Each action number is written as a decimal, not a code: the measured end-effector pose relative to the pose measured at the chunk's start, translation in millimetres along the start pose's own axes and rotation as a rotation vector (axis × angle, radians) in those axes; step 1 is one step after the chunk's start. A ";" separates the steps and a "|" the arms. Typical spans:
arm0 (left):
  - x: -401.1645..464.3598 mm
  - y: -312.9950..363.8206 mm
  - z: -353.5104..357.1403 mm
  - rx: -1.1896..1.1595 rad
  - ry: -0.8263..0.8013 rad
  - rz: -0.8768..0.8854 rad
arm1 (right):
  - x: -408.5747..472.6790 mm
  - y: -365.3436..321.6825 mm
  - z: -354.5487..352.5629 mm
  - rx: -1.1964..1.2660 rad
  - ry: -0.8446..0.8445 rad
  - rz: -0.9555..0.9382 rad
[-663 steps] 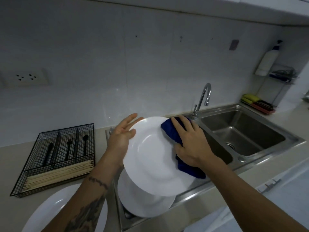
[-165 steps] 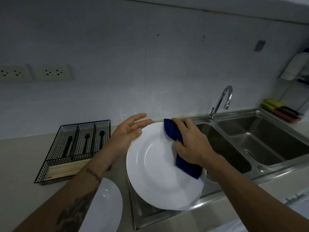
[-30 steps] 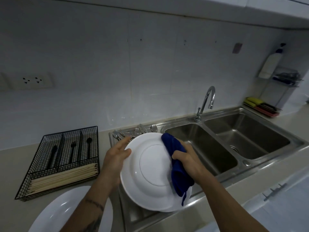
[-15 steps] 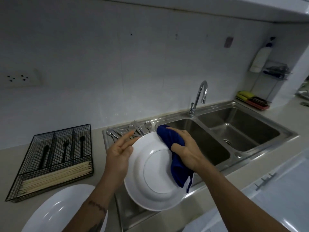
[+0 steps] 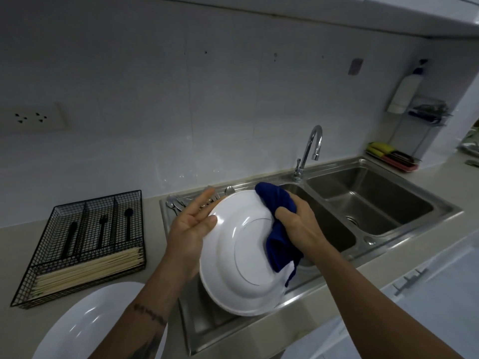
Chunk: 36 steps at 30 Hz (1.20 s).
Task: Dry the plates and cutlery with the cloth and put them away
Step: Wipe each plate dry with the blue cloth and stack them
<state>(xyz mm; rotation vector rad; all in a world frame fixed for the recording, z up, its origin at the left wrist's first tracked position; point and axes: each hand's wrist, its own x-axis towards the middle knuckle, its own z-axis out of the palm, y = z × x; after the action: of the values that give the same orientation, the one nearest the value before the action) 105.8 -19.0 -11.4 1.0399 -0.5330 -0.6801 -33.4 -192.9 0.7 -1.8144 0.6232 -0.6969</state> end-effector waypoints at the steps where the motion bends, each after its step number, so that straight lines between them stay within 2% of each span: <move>1: 0.8 0.7 -2.0 -0.036 0.048 -0.006 | -4.3 1.0 0.3 -0.064 -0.017 -0.021; 5: 5.5 4.9 -15.7 -0.216 0.228 -0.027 | -23.3 15.5 3.1 -0.430 -0.036 -0.011; 8: 7.2 6.0 -12.2 -0.362 0.295 -0.047 | -38.5 24.1 14.4 -0.491 -0.001 -0.049; 11: 11.9 6.8 -4.5 -0.450 0.352 -0.067 | -58.6 19.3 36.1 -0.516 -0.017 -0.193; 15: 17.3 6.8 6.2 -0.424 0.382 -0.119 | -75.8 9.8 66.7 -0.623 -0.089 -0.399; 20: 15.1 2.5 11.9 -0.457 0.377 -0.179 | -60.4 -11.5 85.6 -0.764 -0.165 -0.603; 24: 11.7 7.1 8.7 -0.563 0.341 -0.159 | -28.8 -29.9 86.7 -0.779 -0.166 -0.545; 28: 8.6 11.0 0.4 -0.539 0.288 -0.160 | 0.3 -44.9 91.2 -0.747 -0.238 -0.454; 33: -2.5 15.3 -8.6 -0.477 0.247 -0.125 | 32.1 -39.7 68.5 -0.554 -0.185 -0.142; 36: -2.5 21.3 -23.0 -0.420 0.253 -0.089 | 28.1 -27.8 54.7 -0.463 -0.114 -0.050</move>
<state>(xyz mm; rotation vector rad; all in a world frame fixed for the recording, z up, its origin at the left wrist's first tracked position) 125.4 3.7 -1.9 0.7410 -0.1142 -0.6903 27.7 -168.6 16.2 -2.2852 0.7052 -0.5028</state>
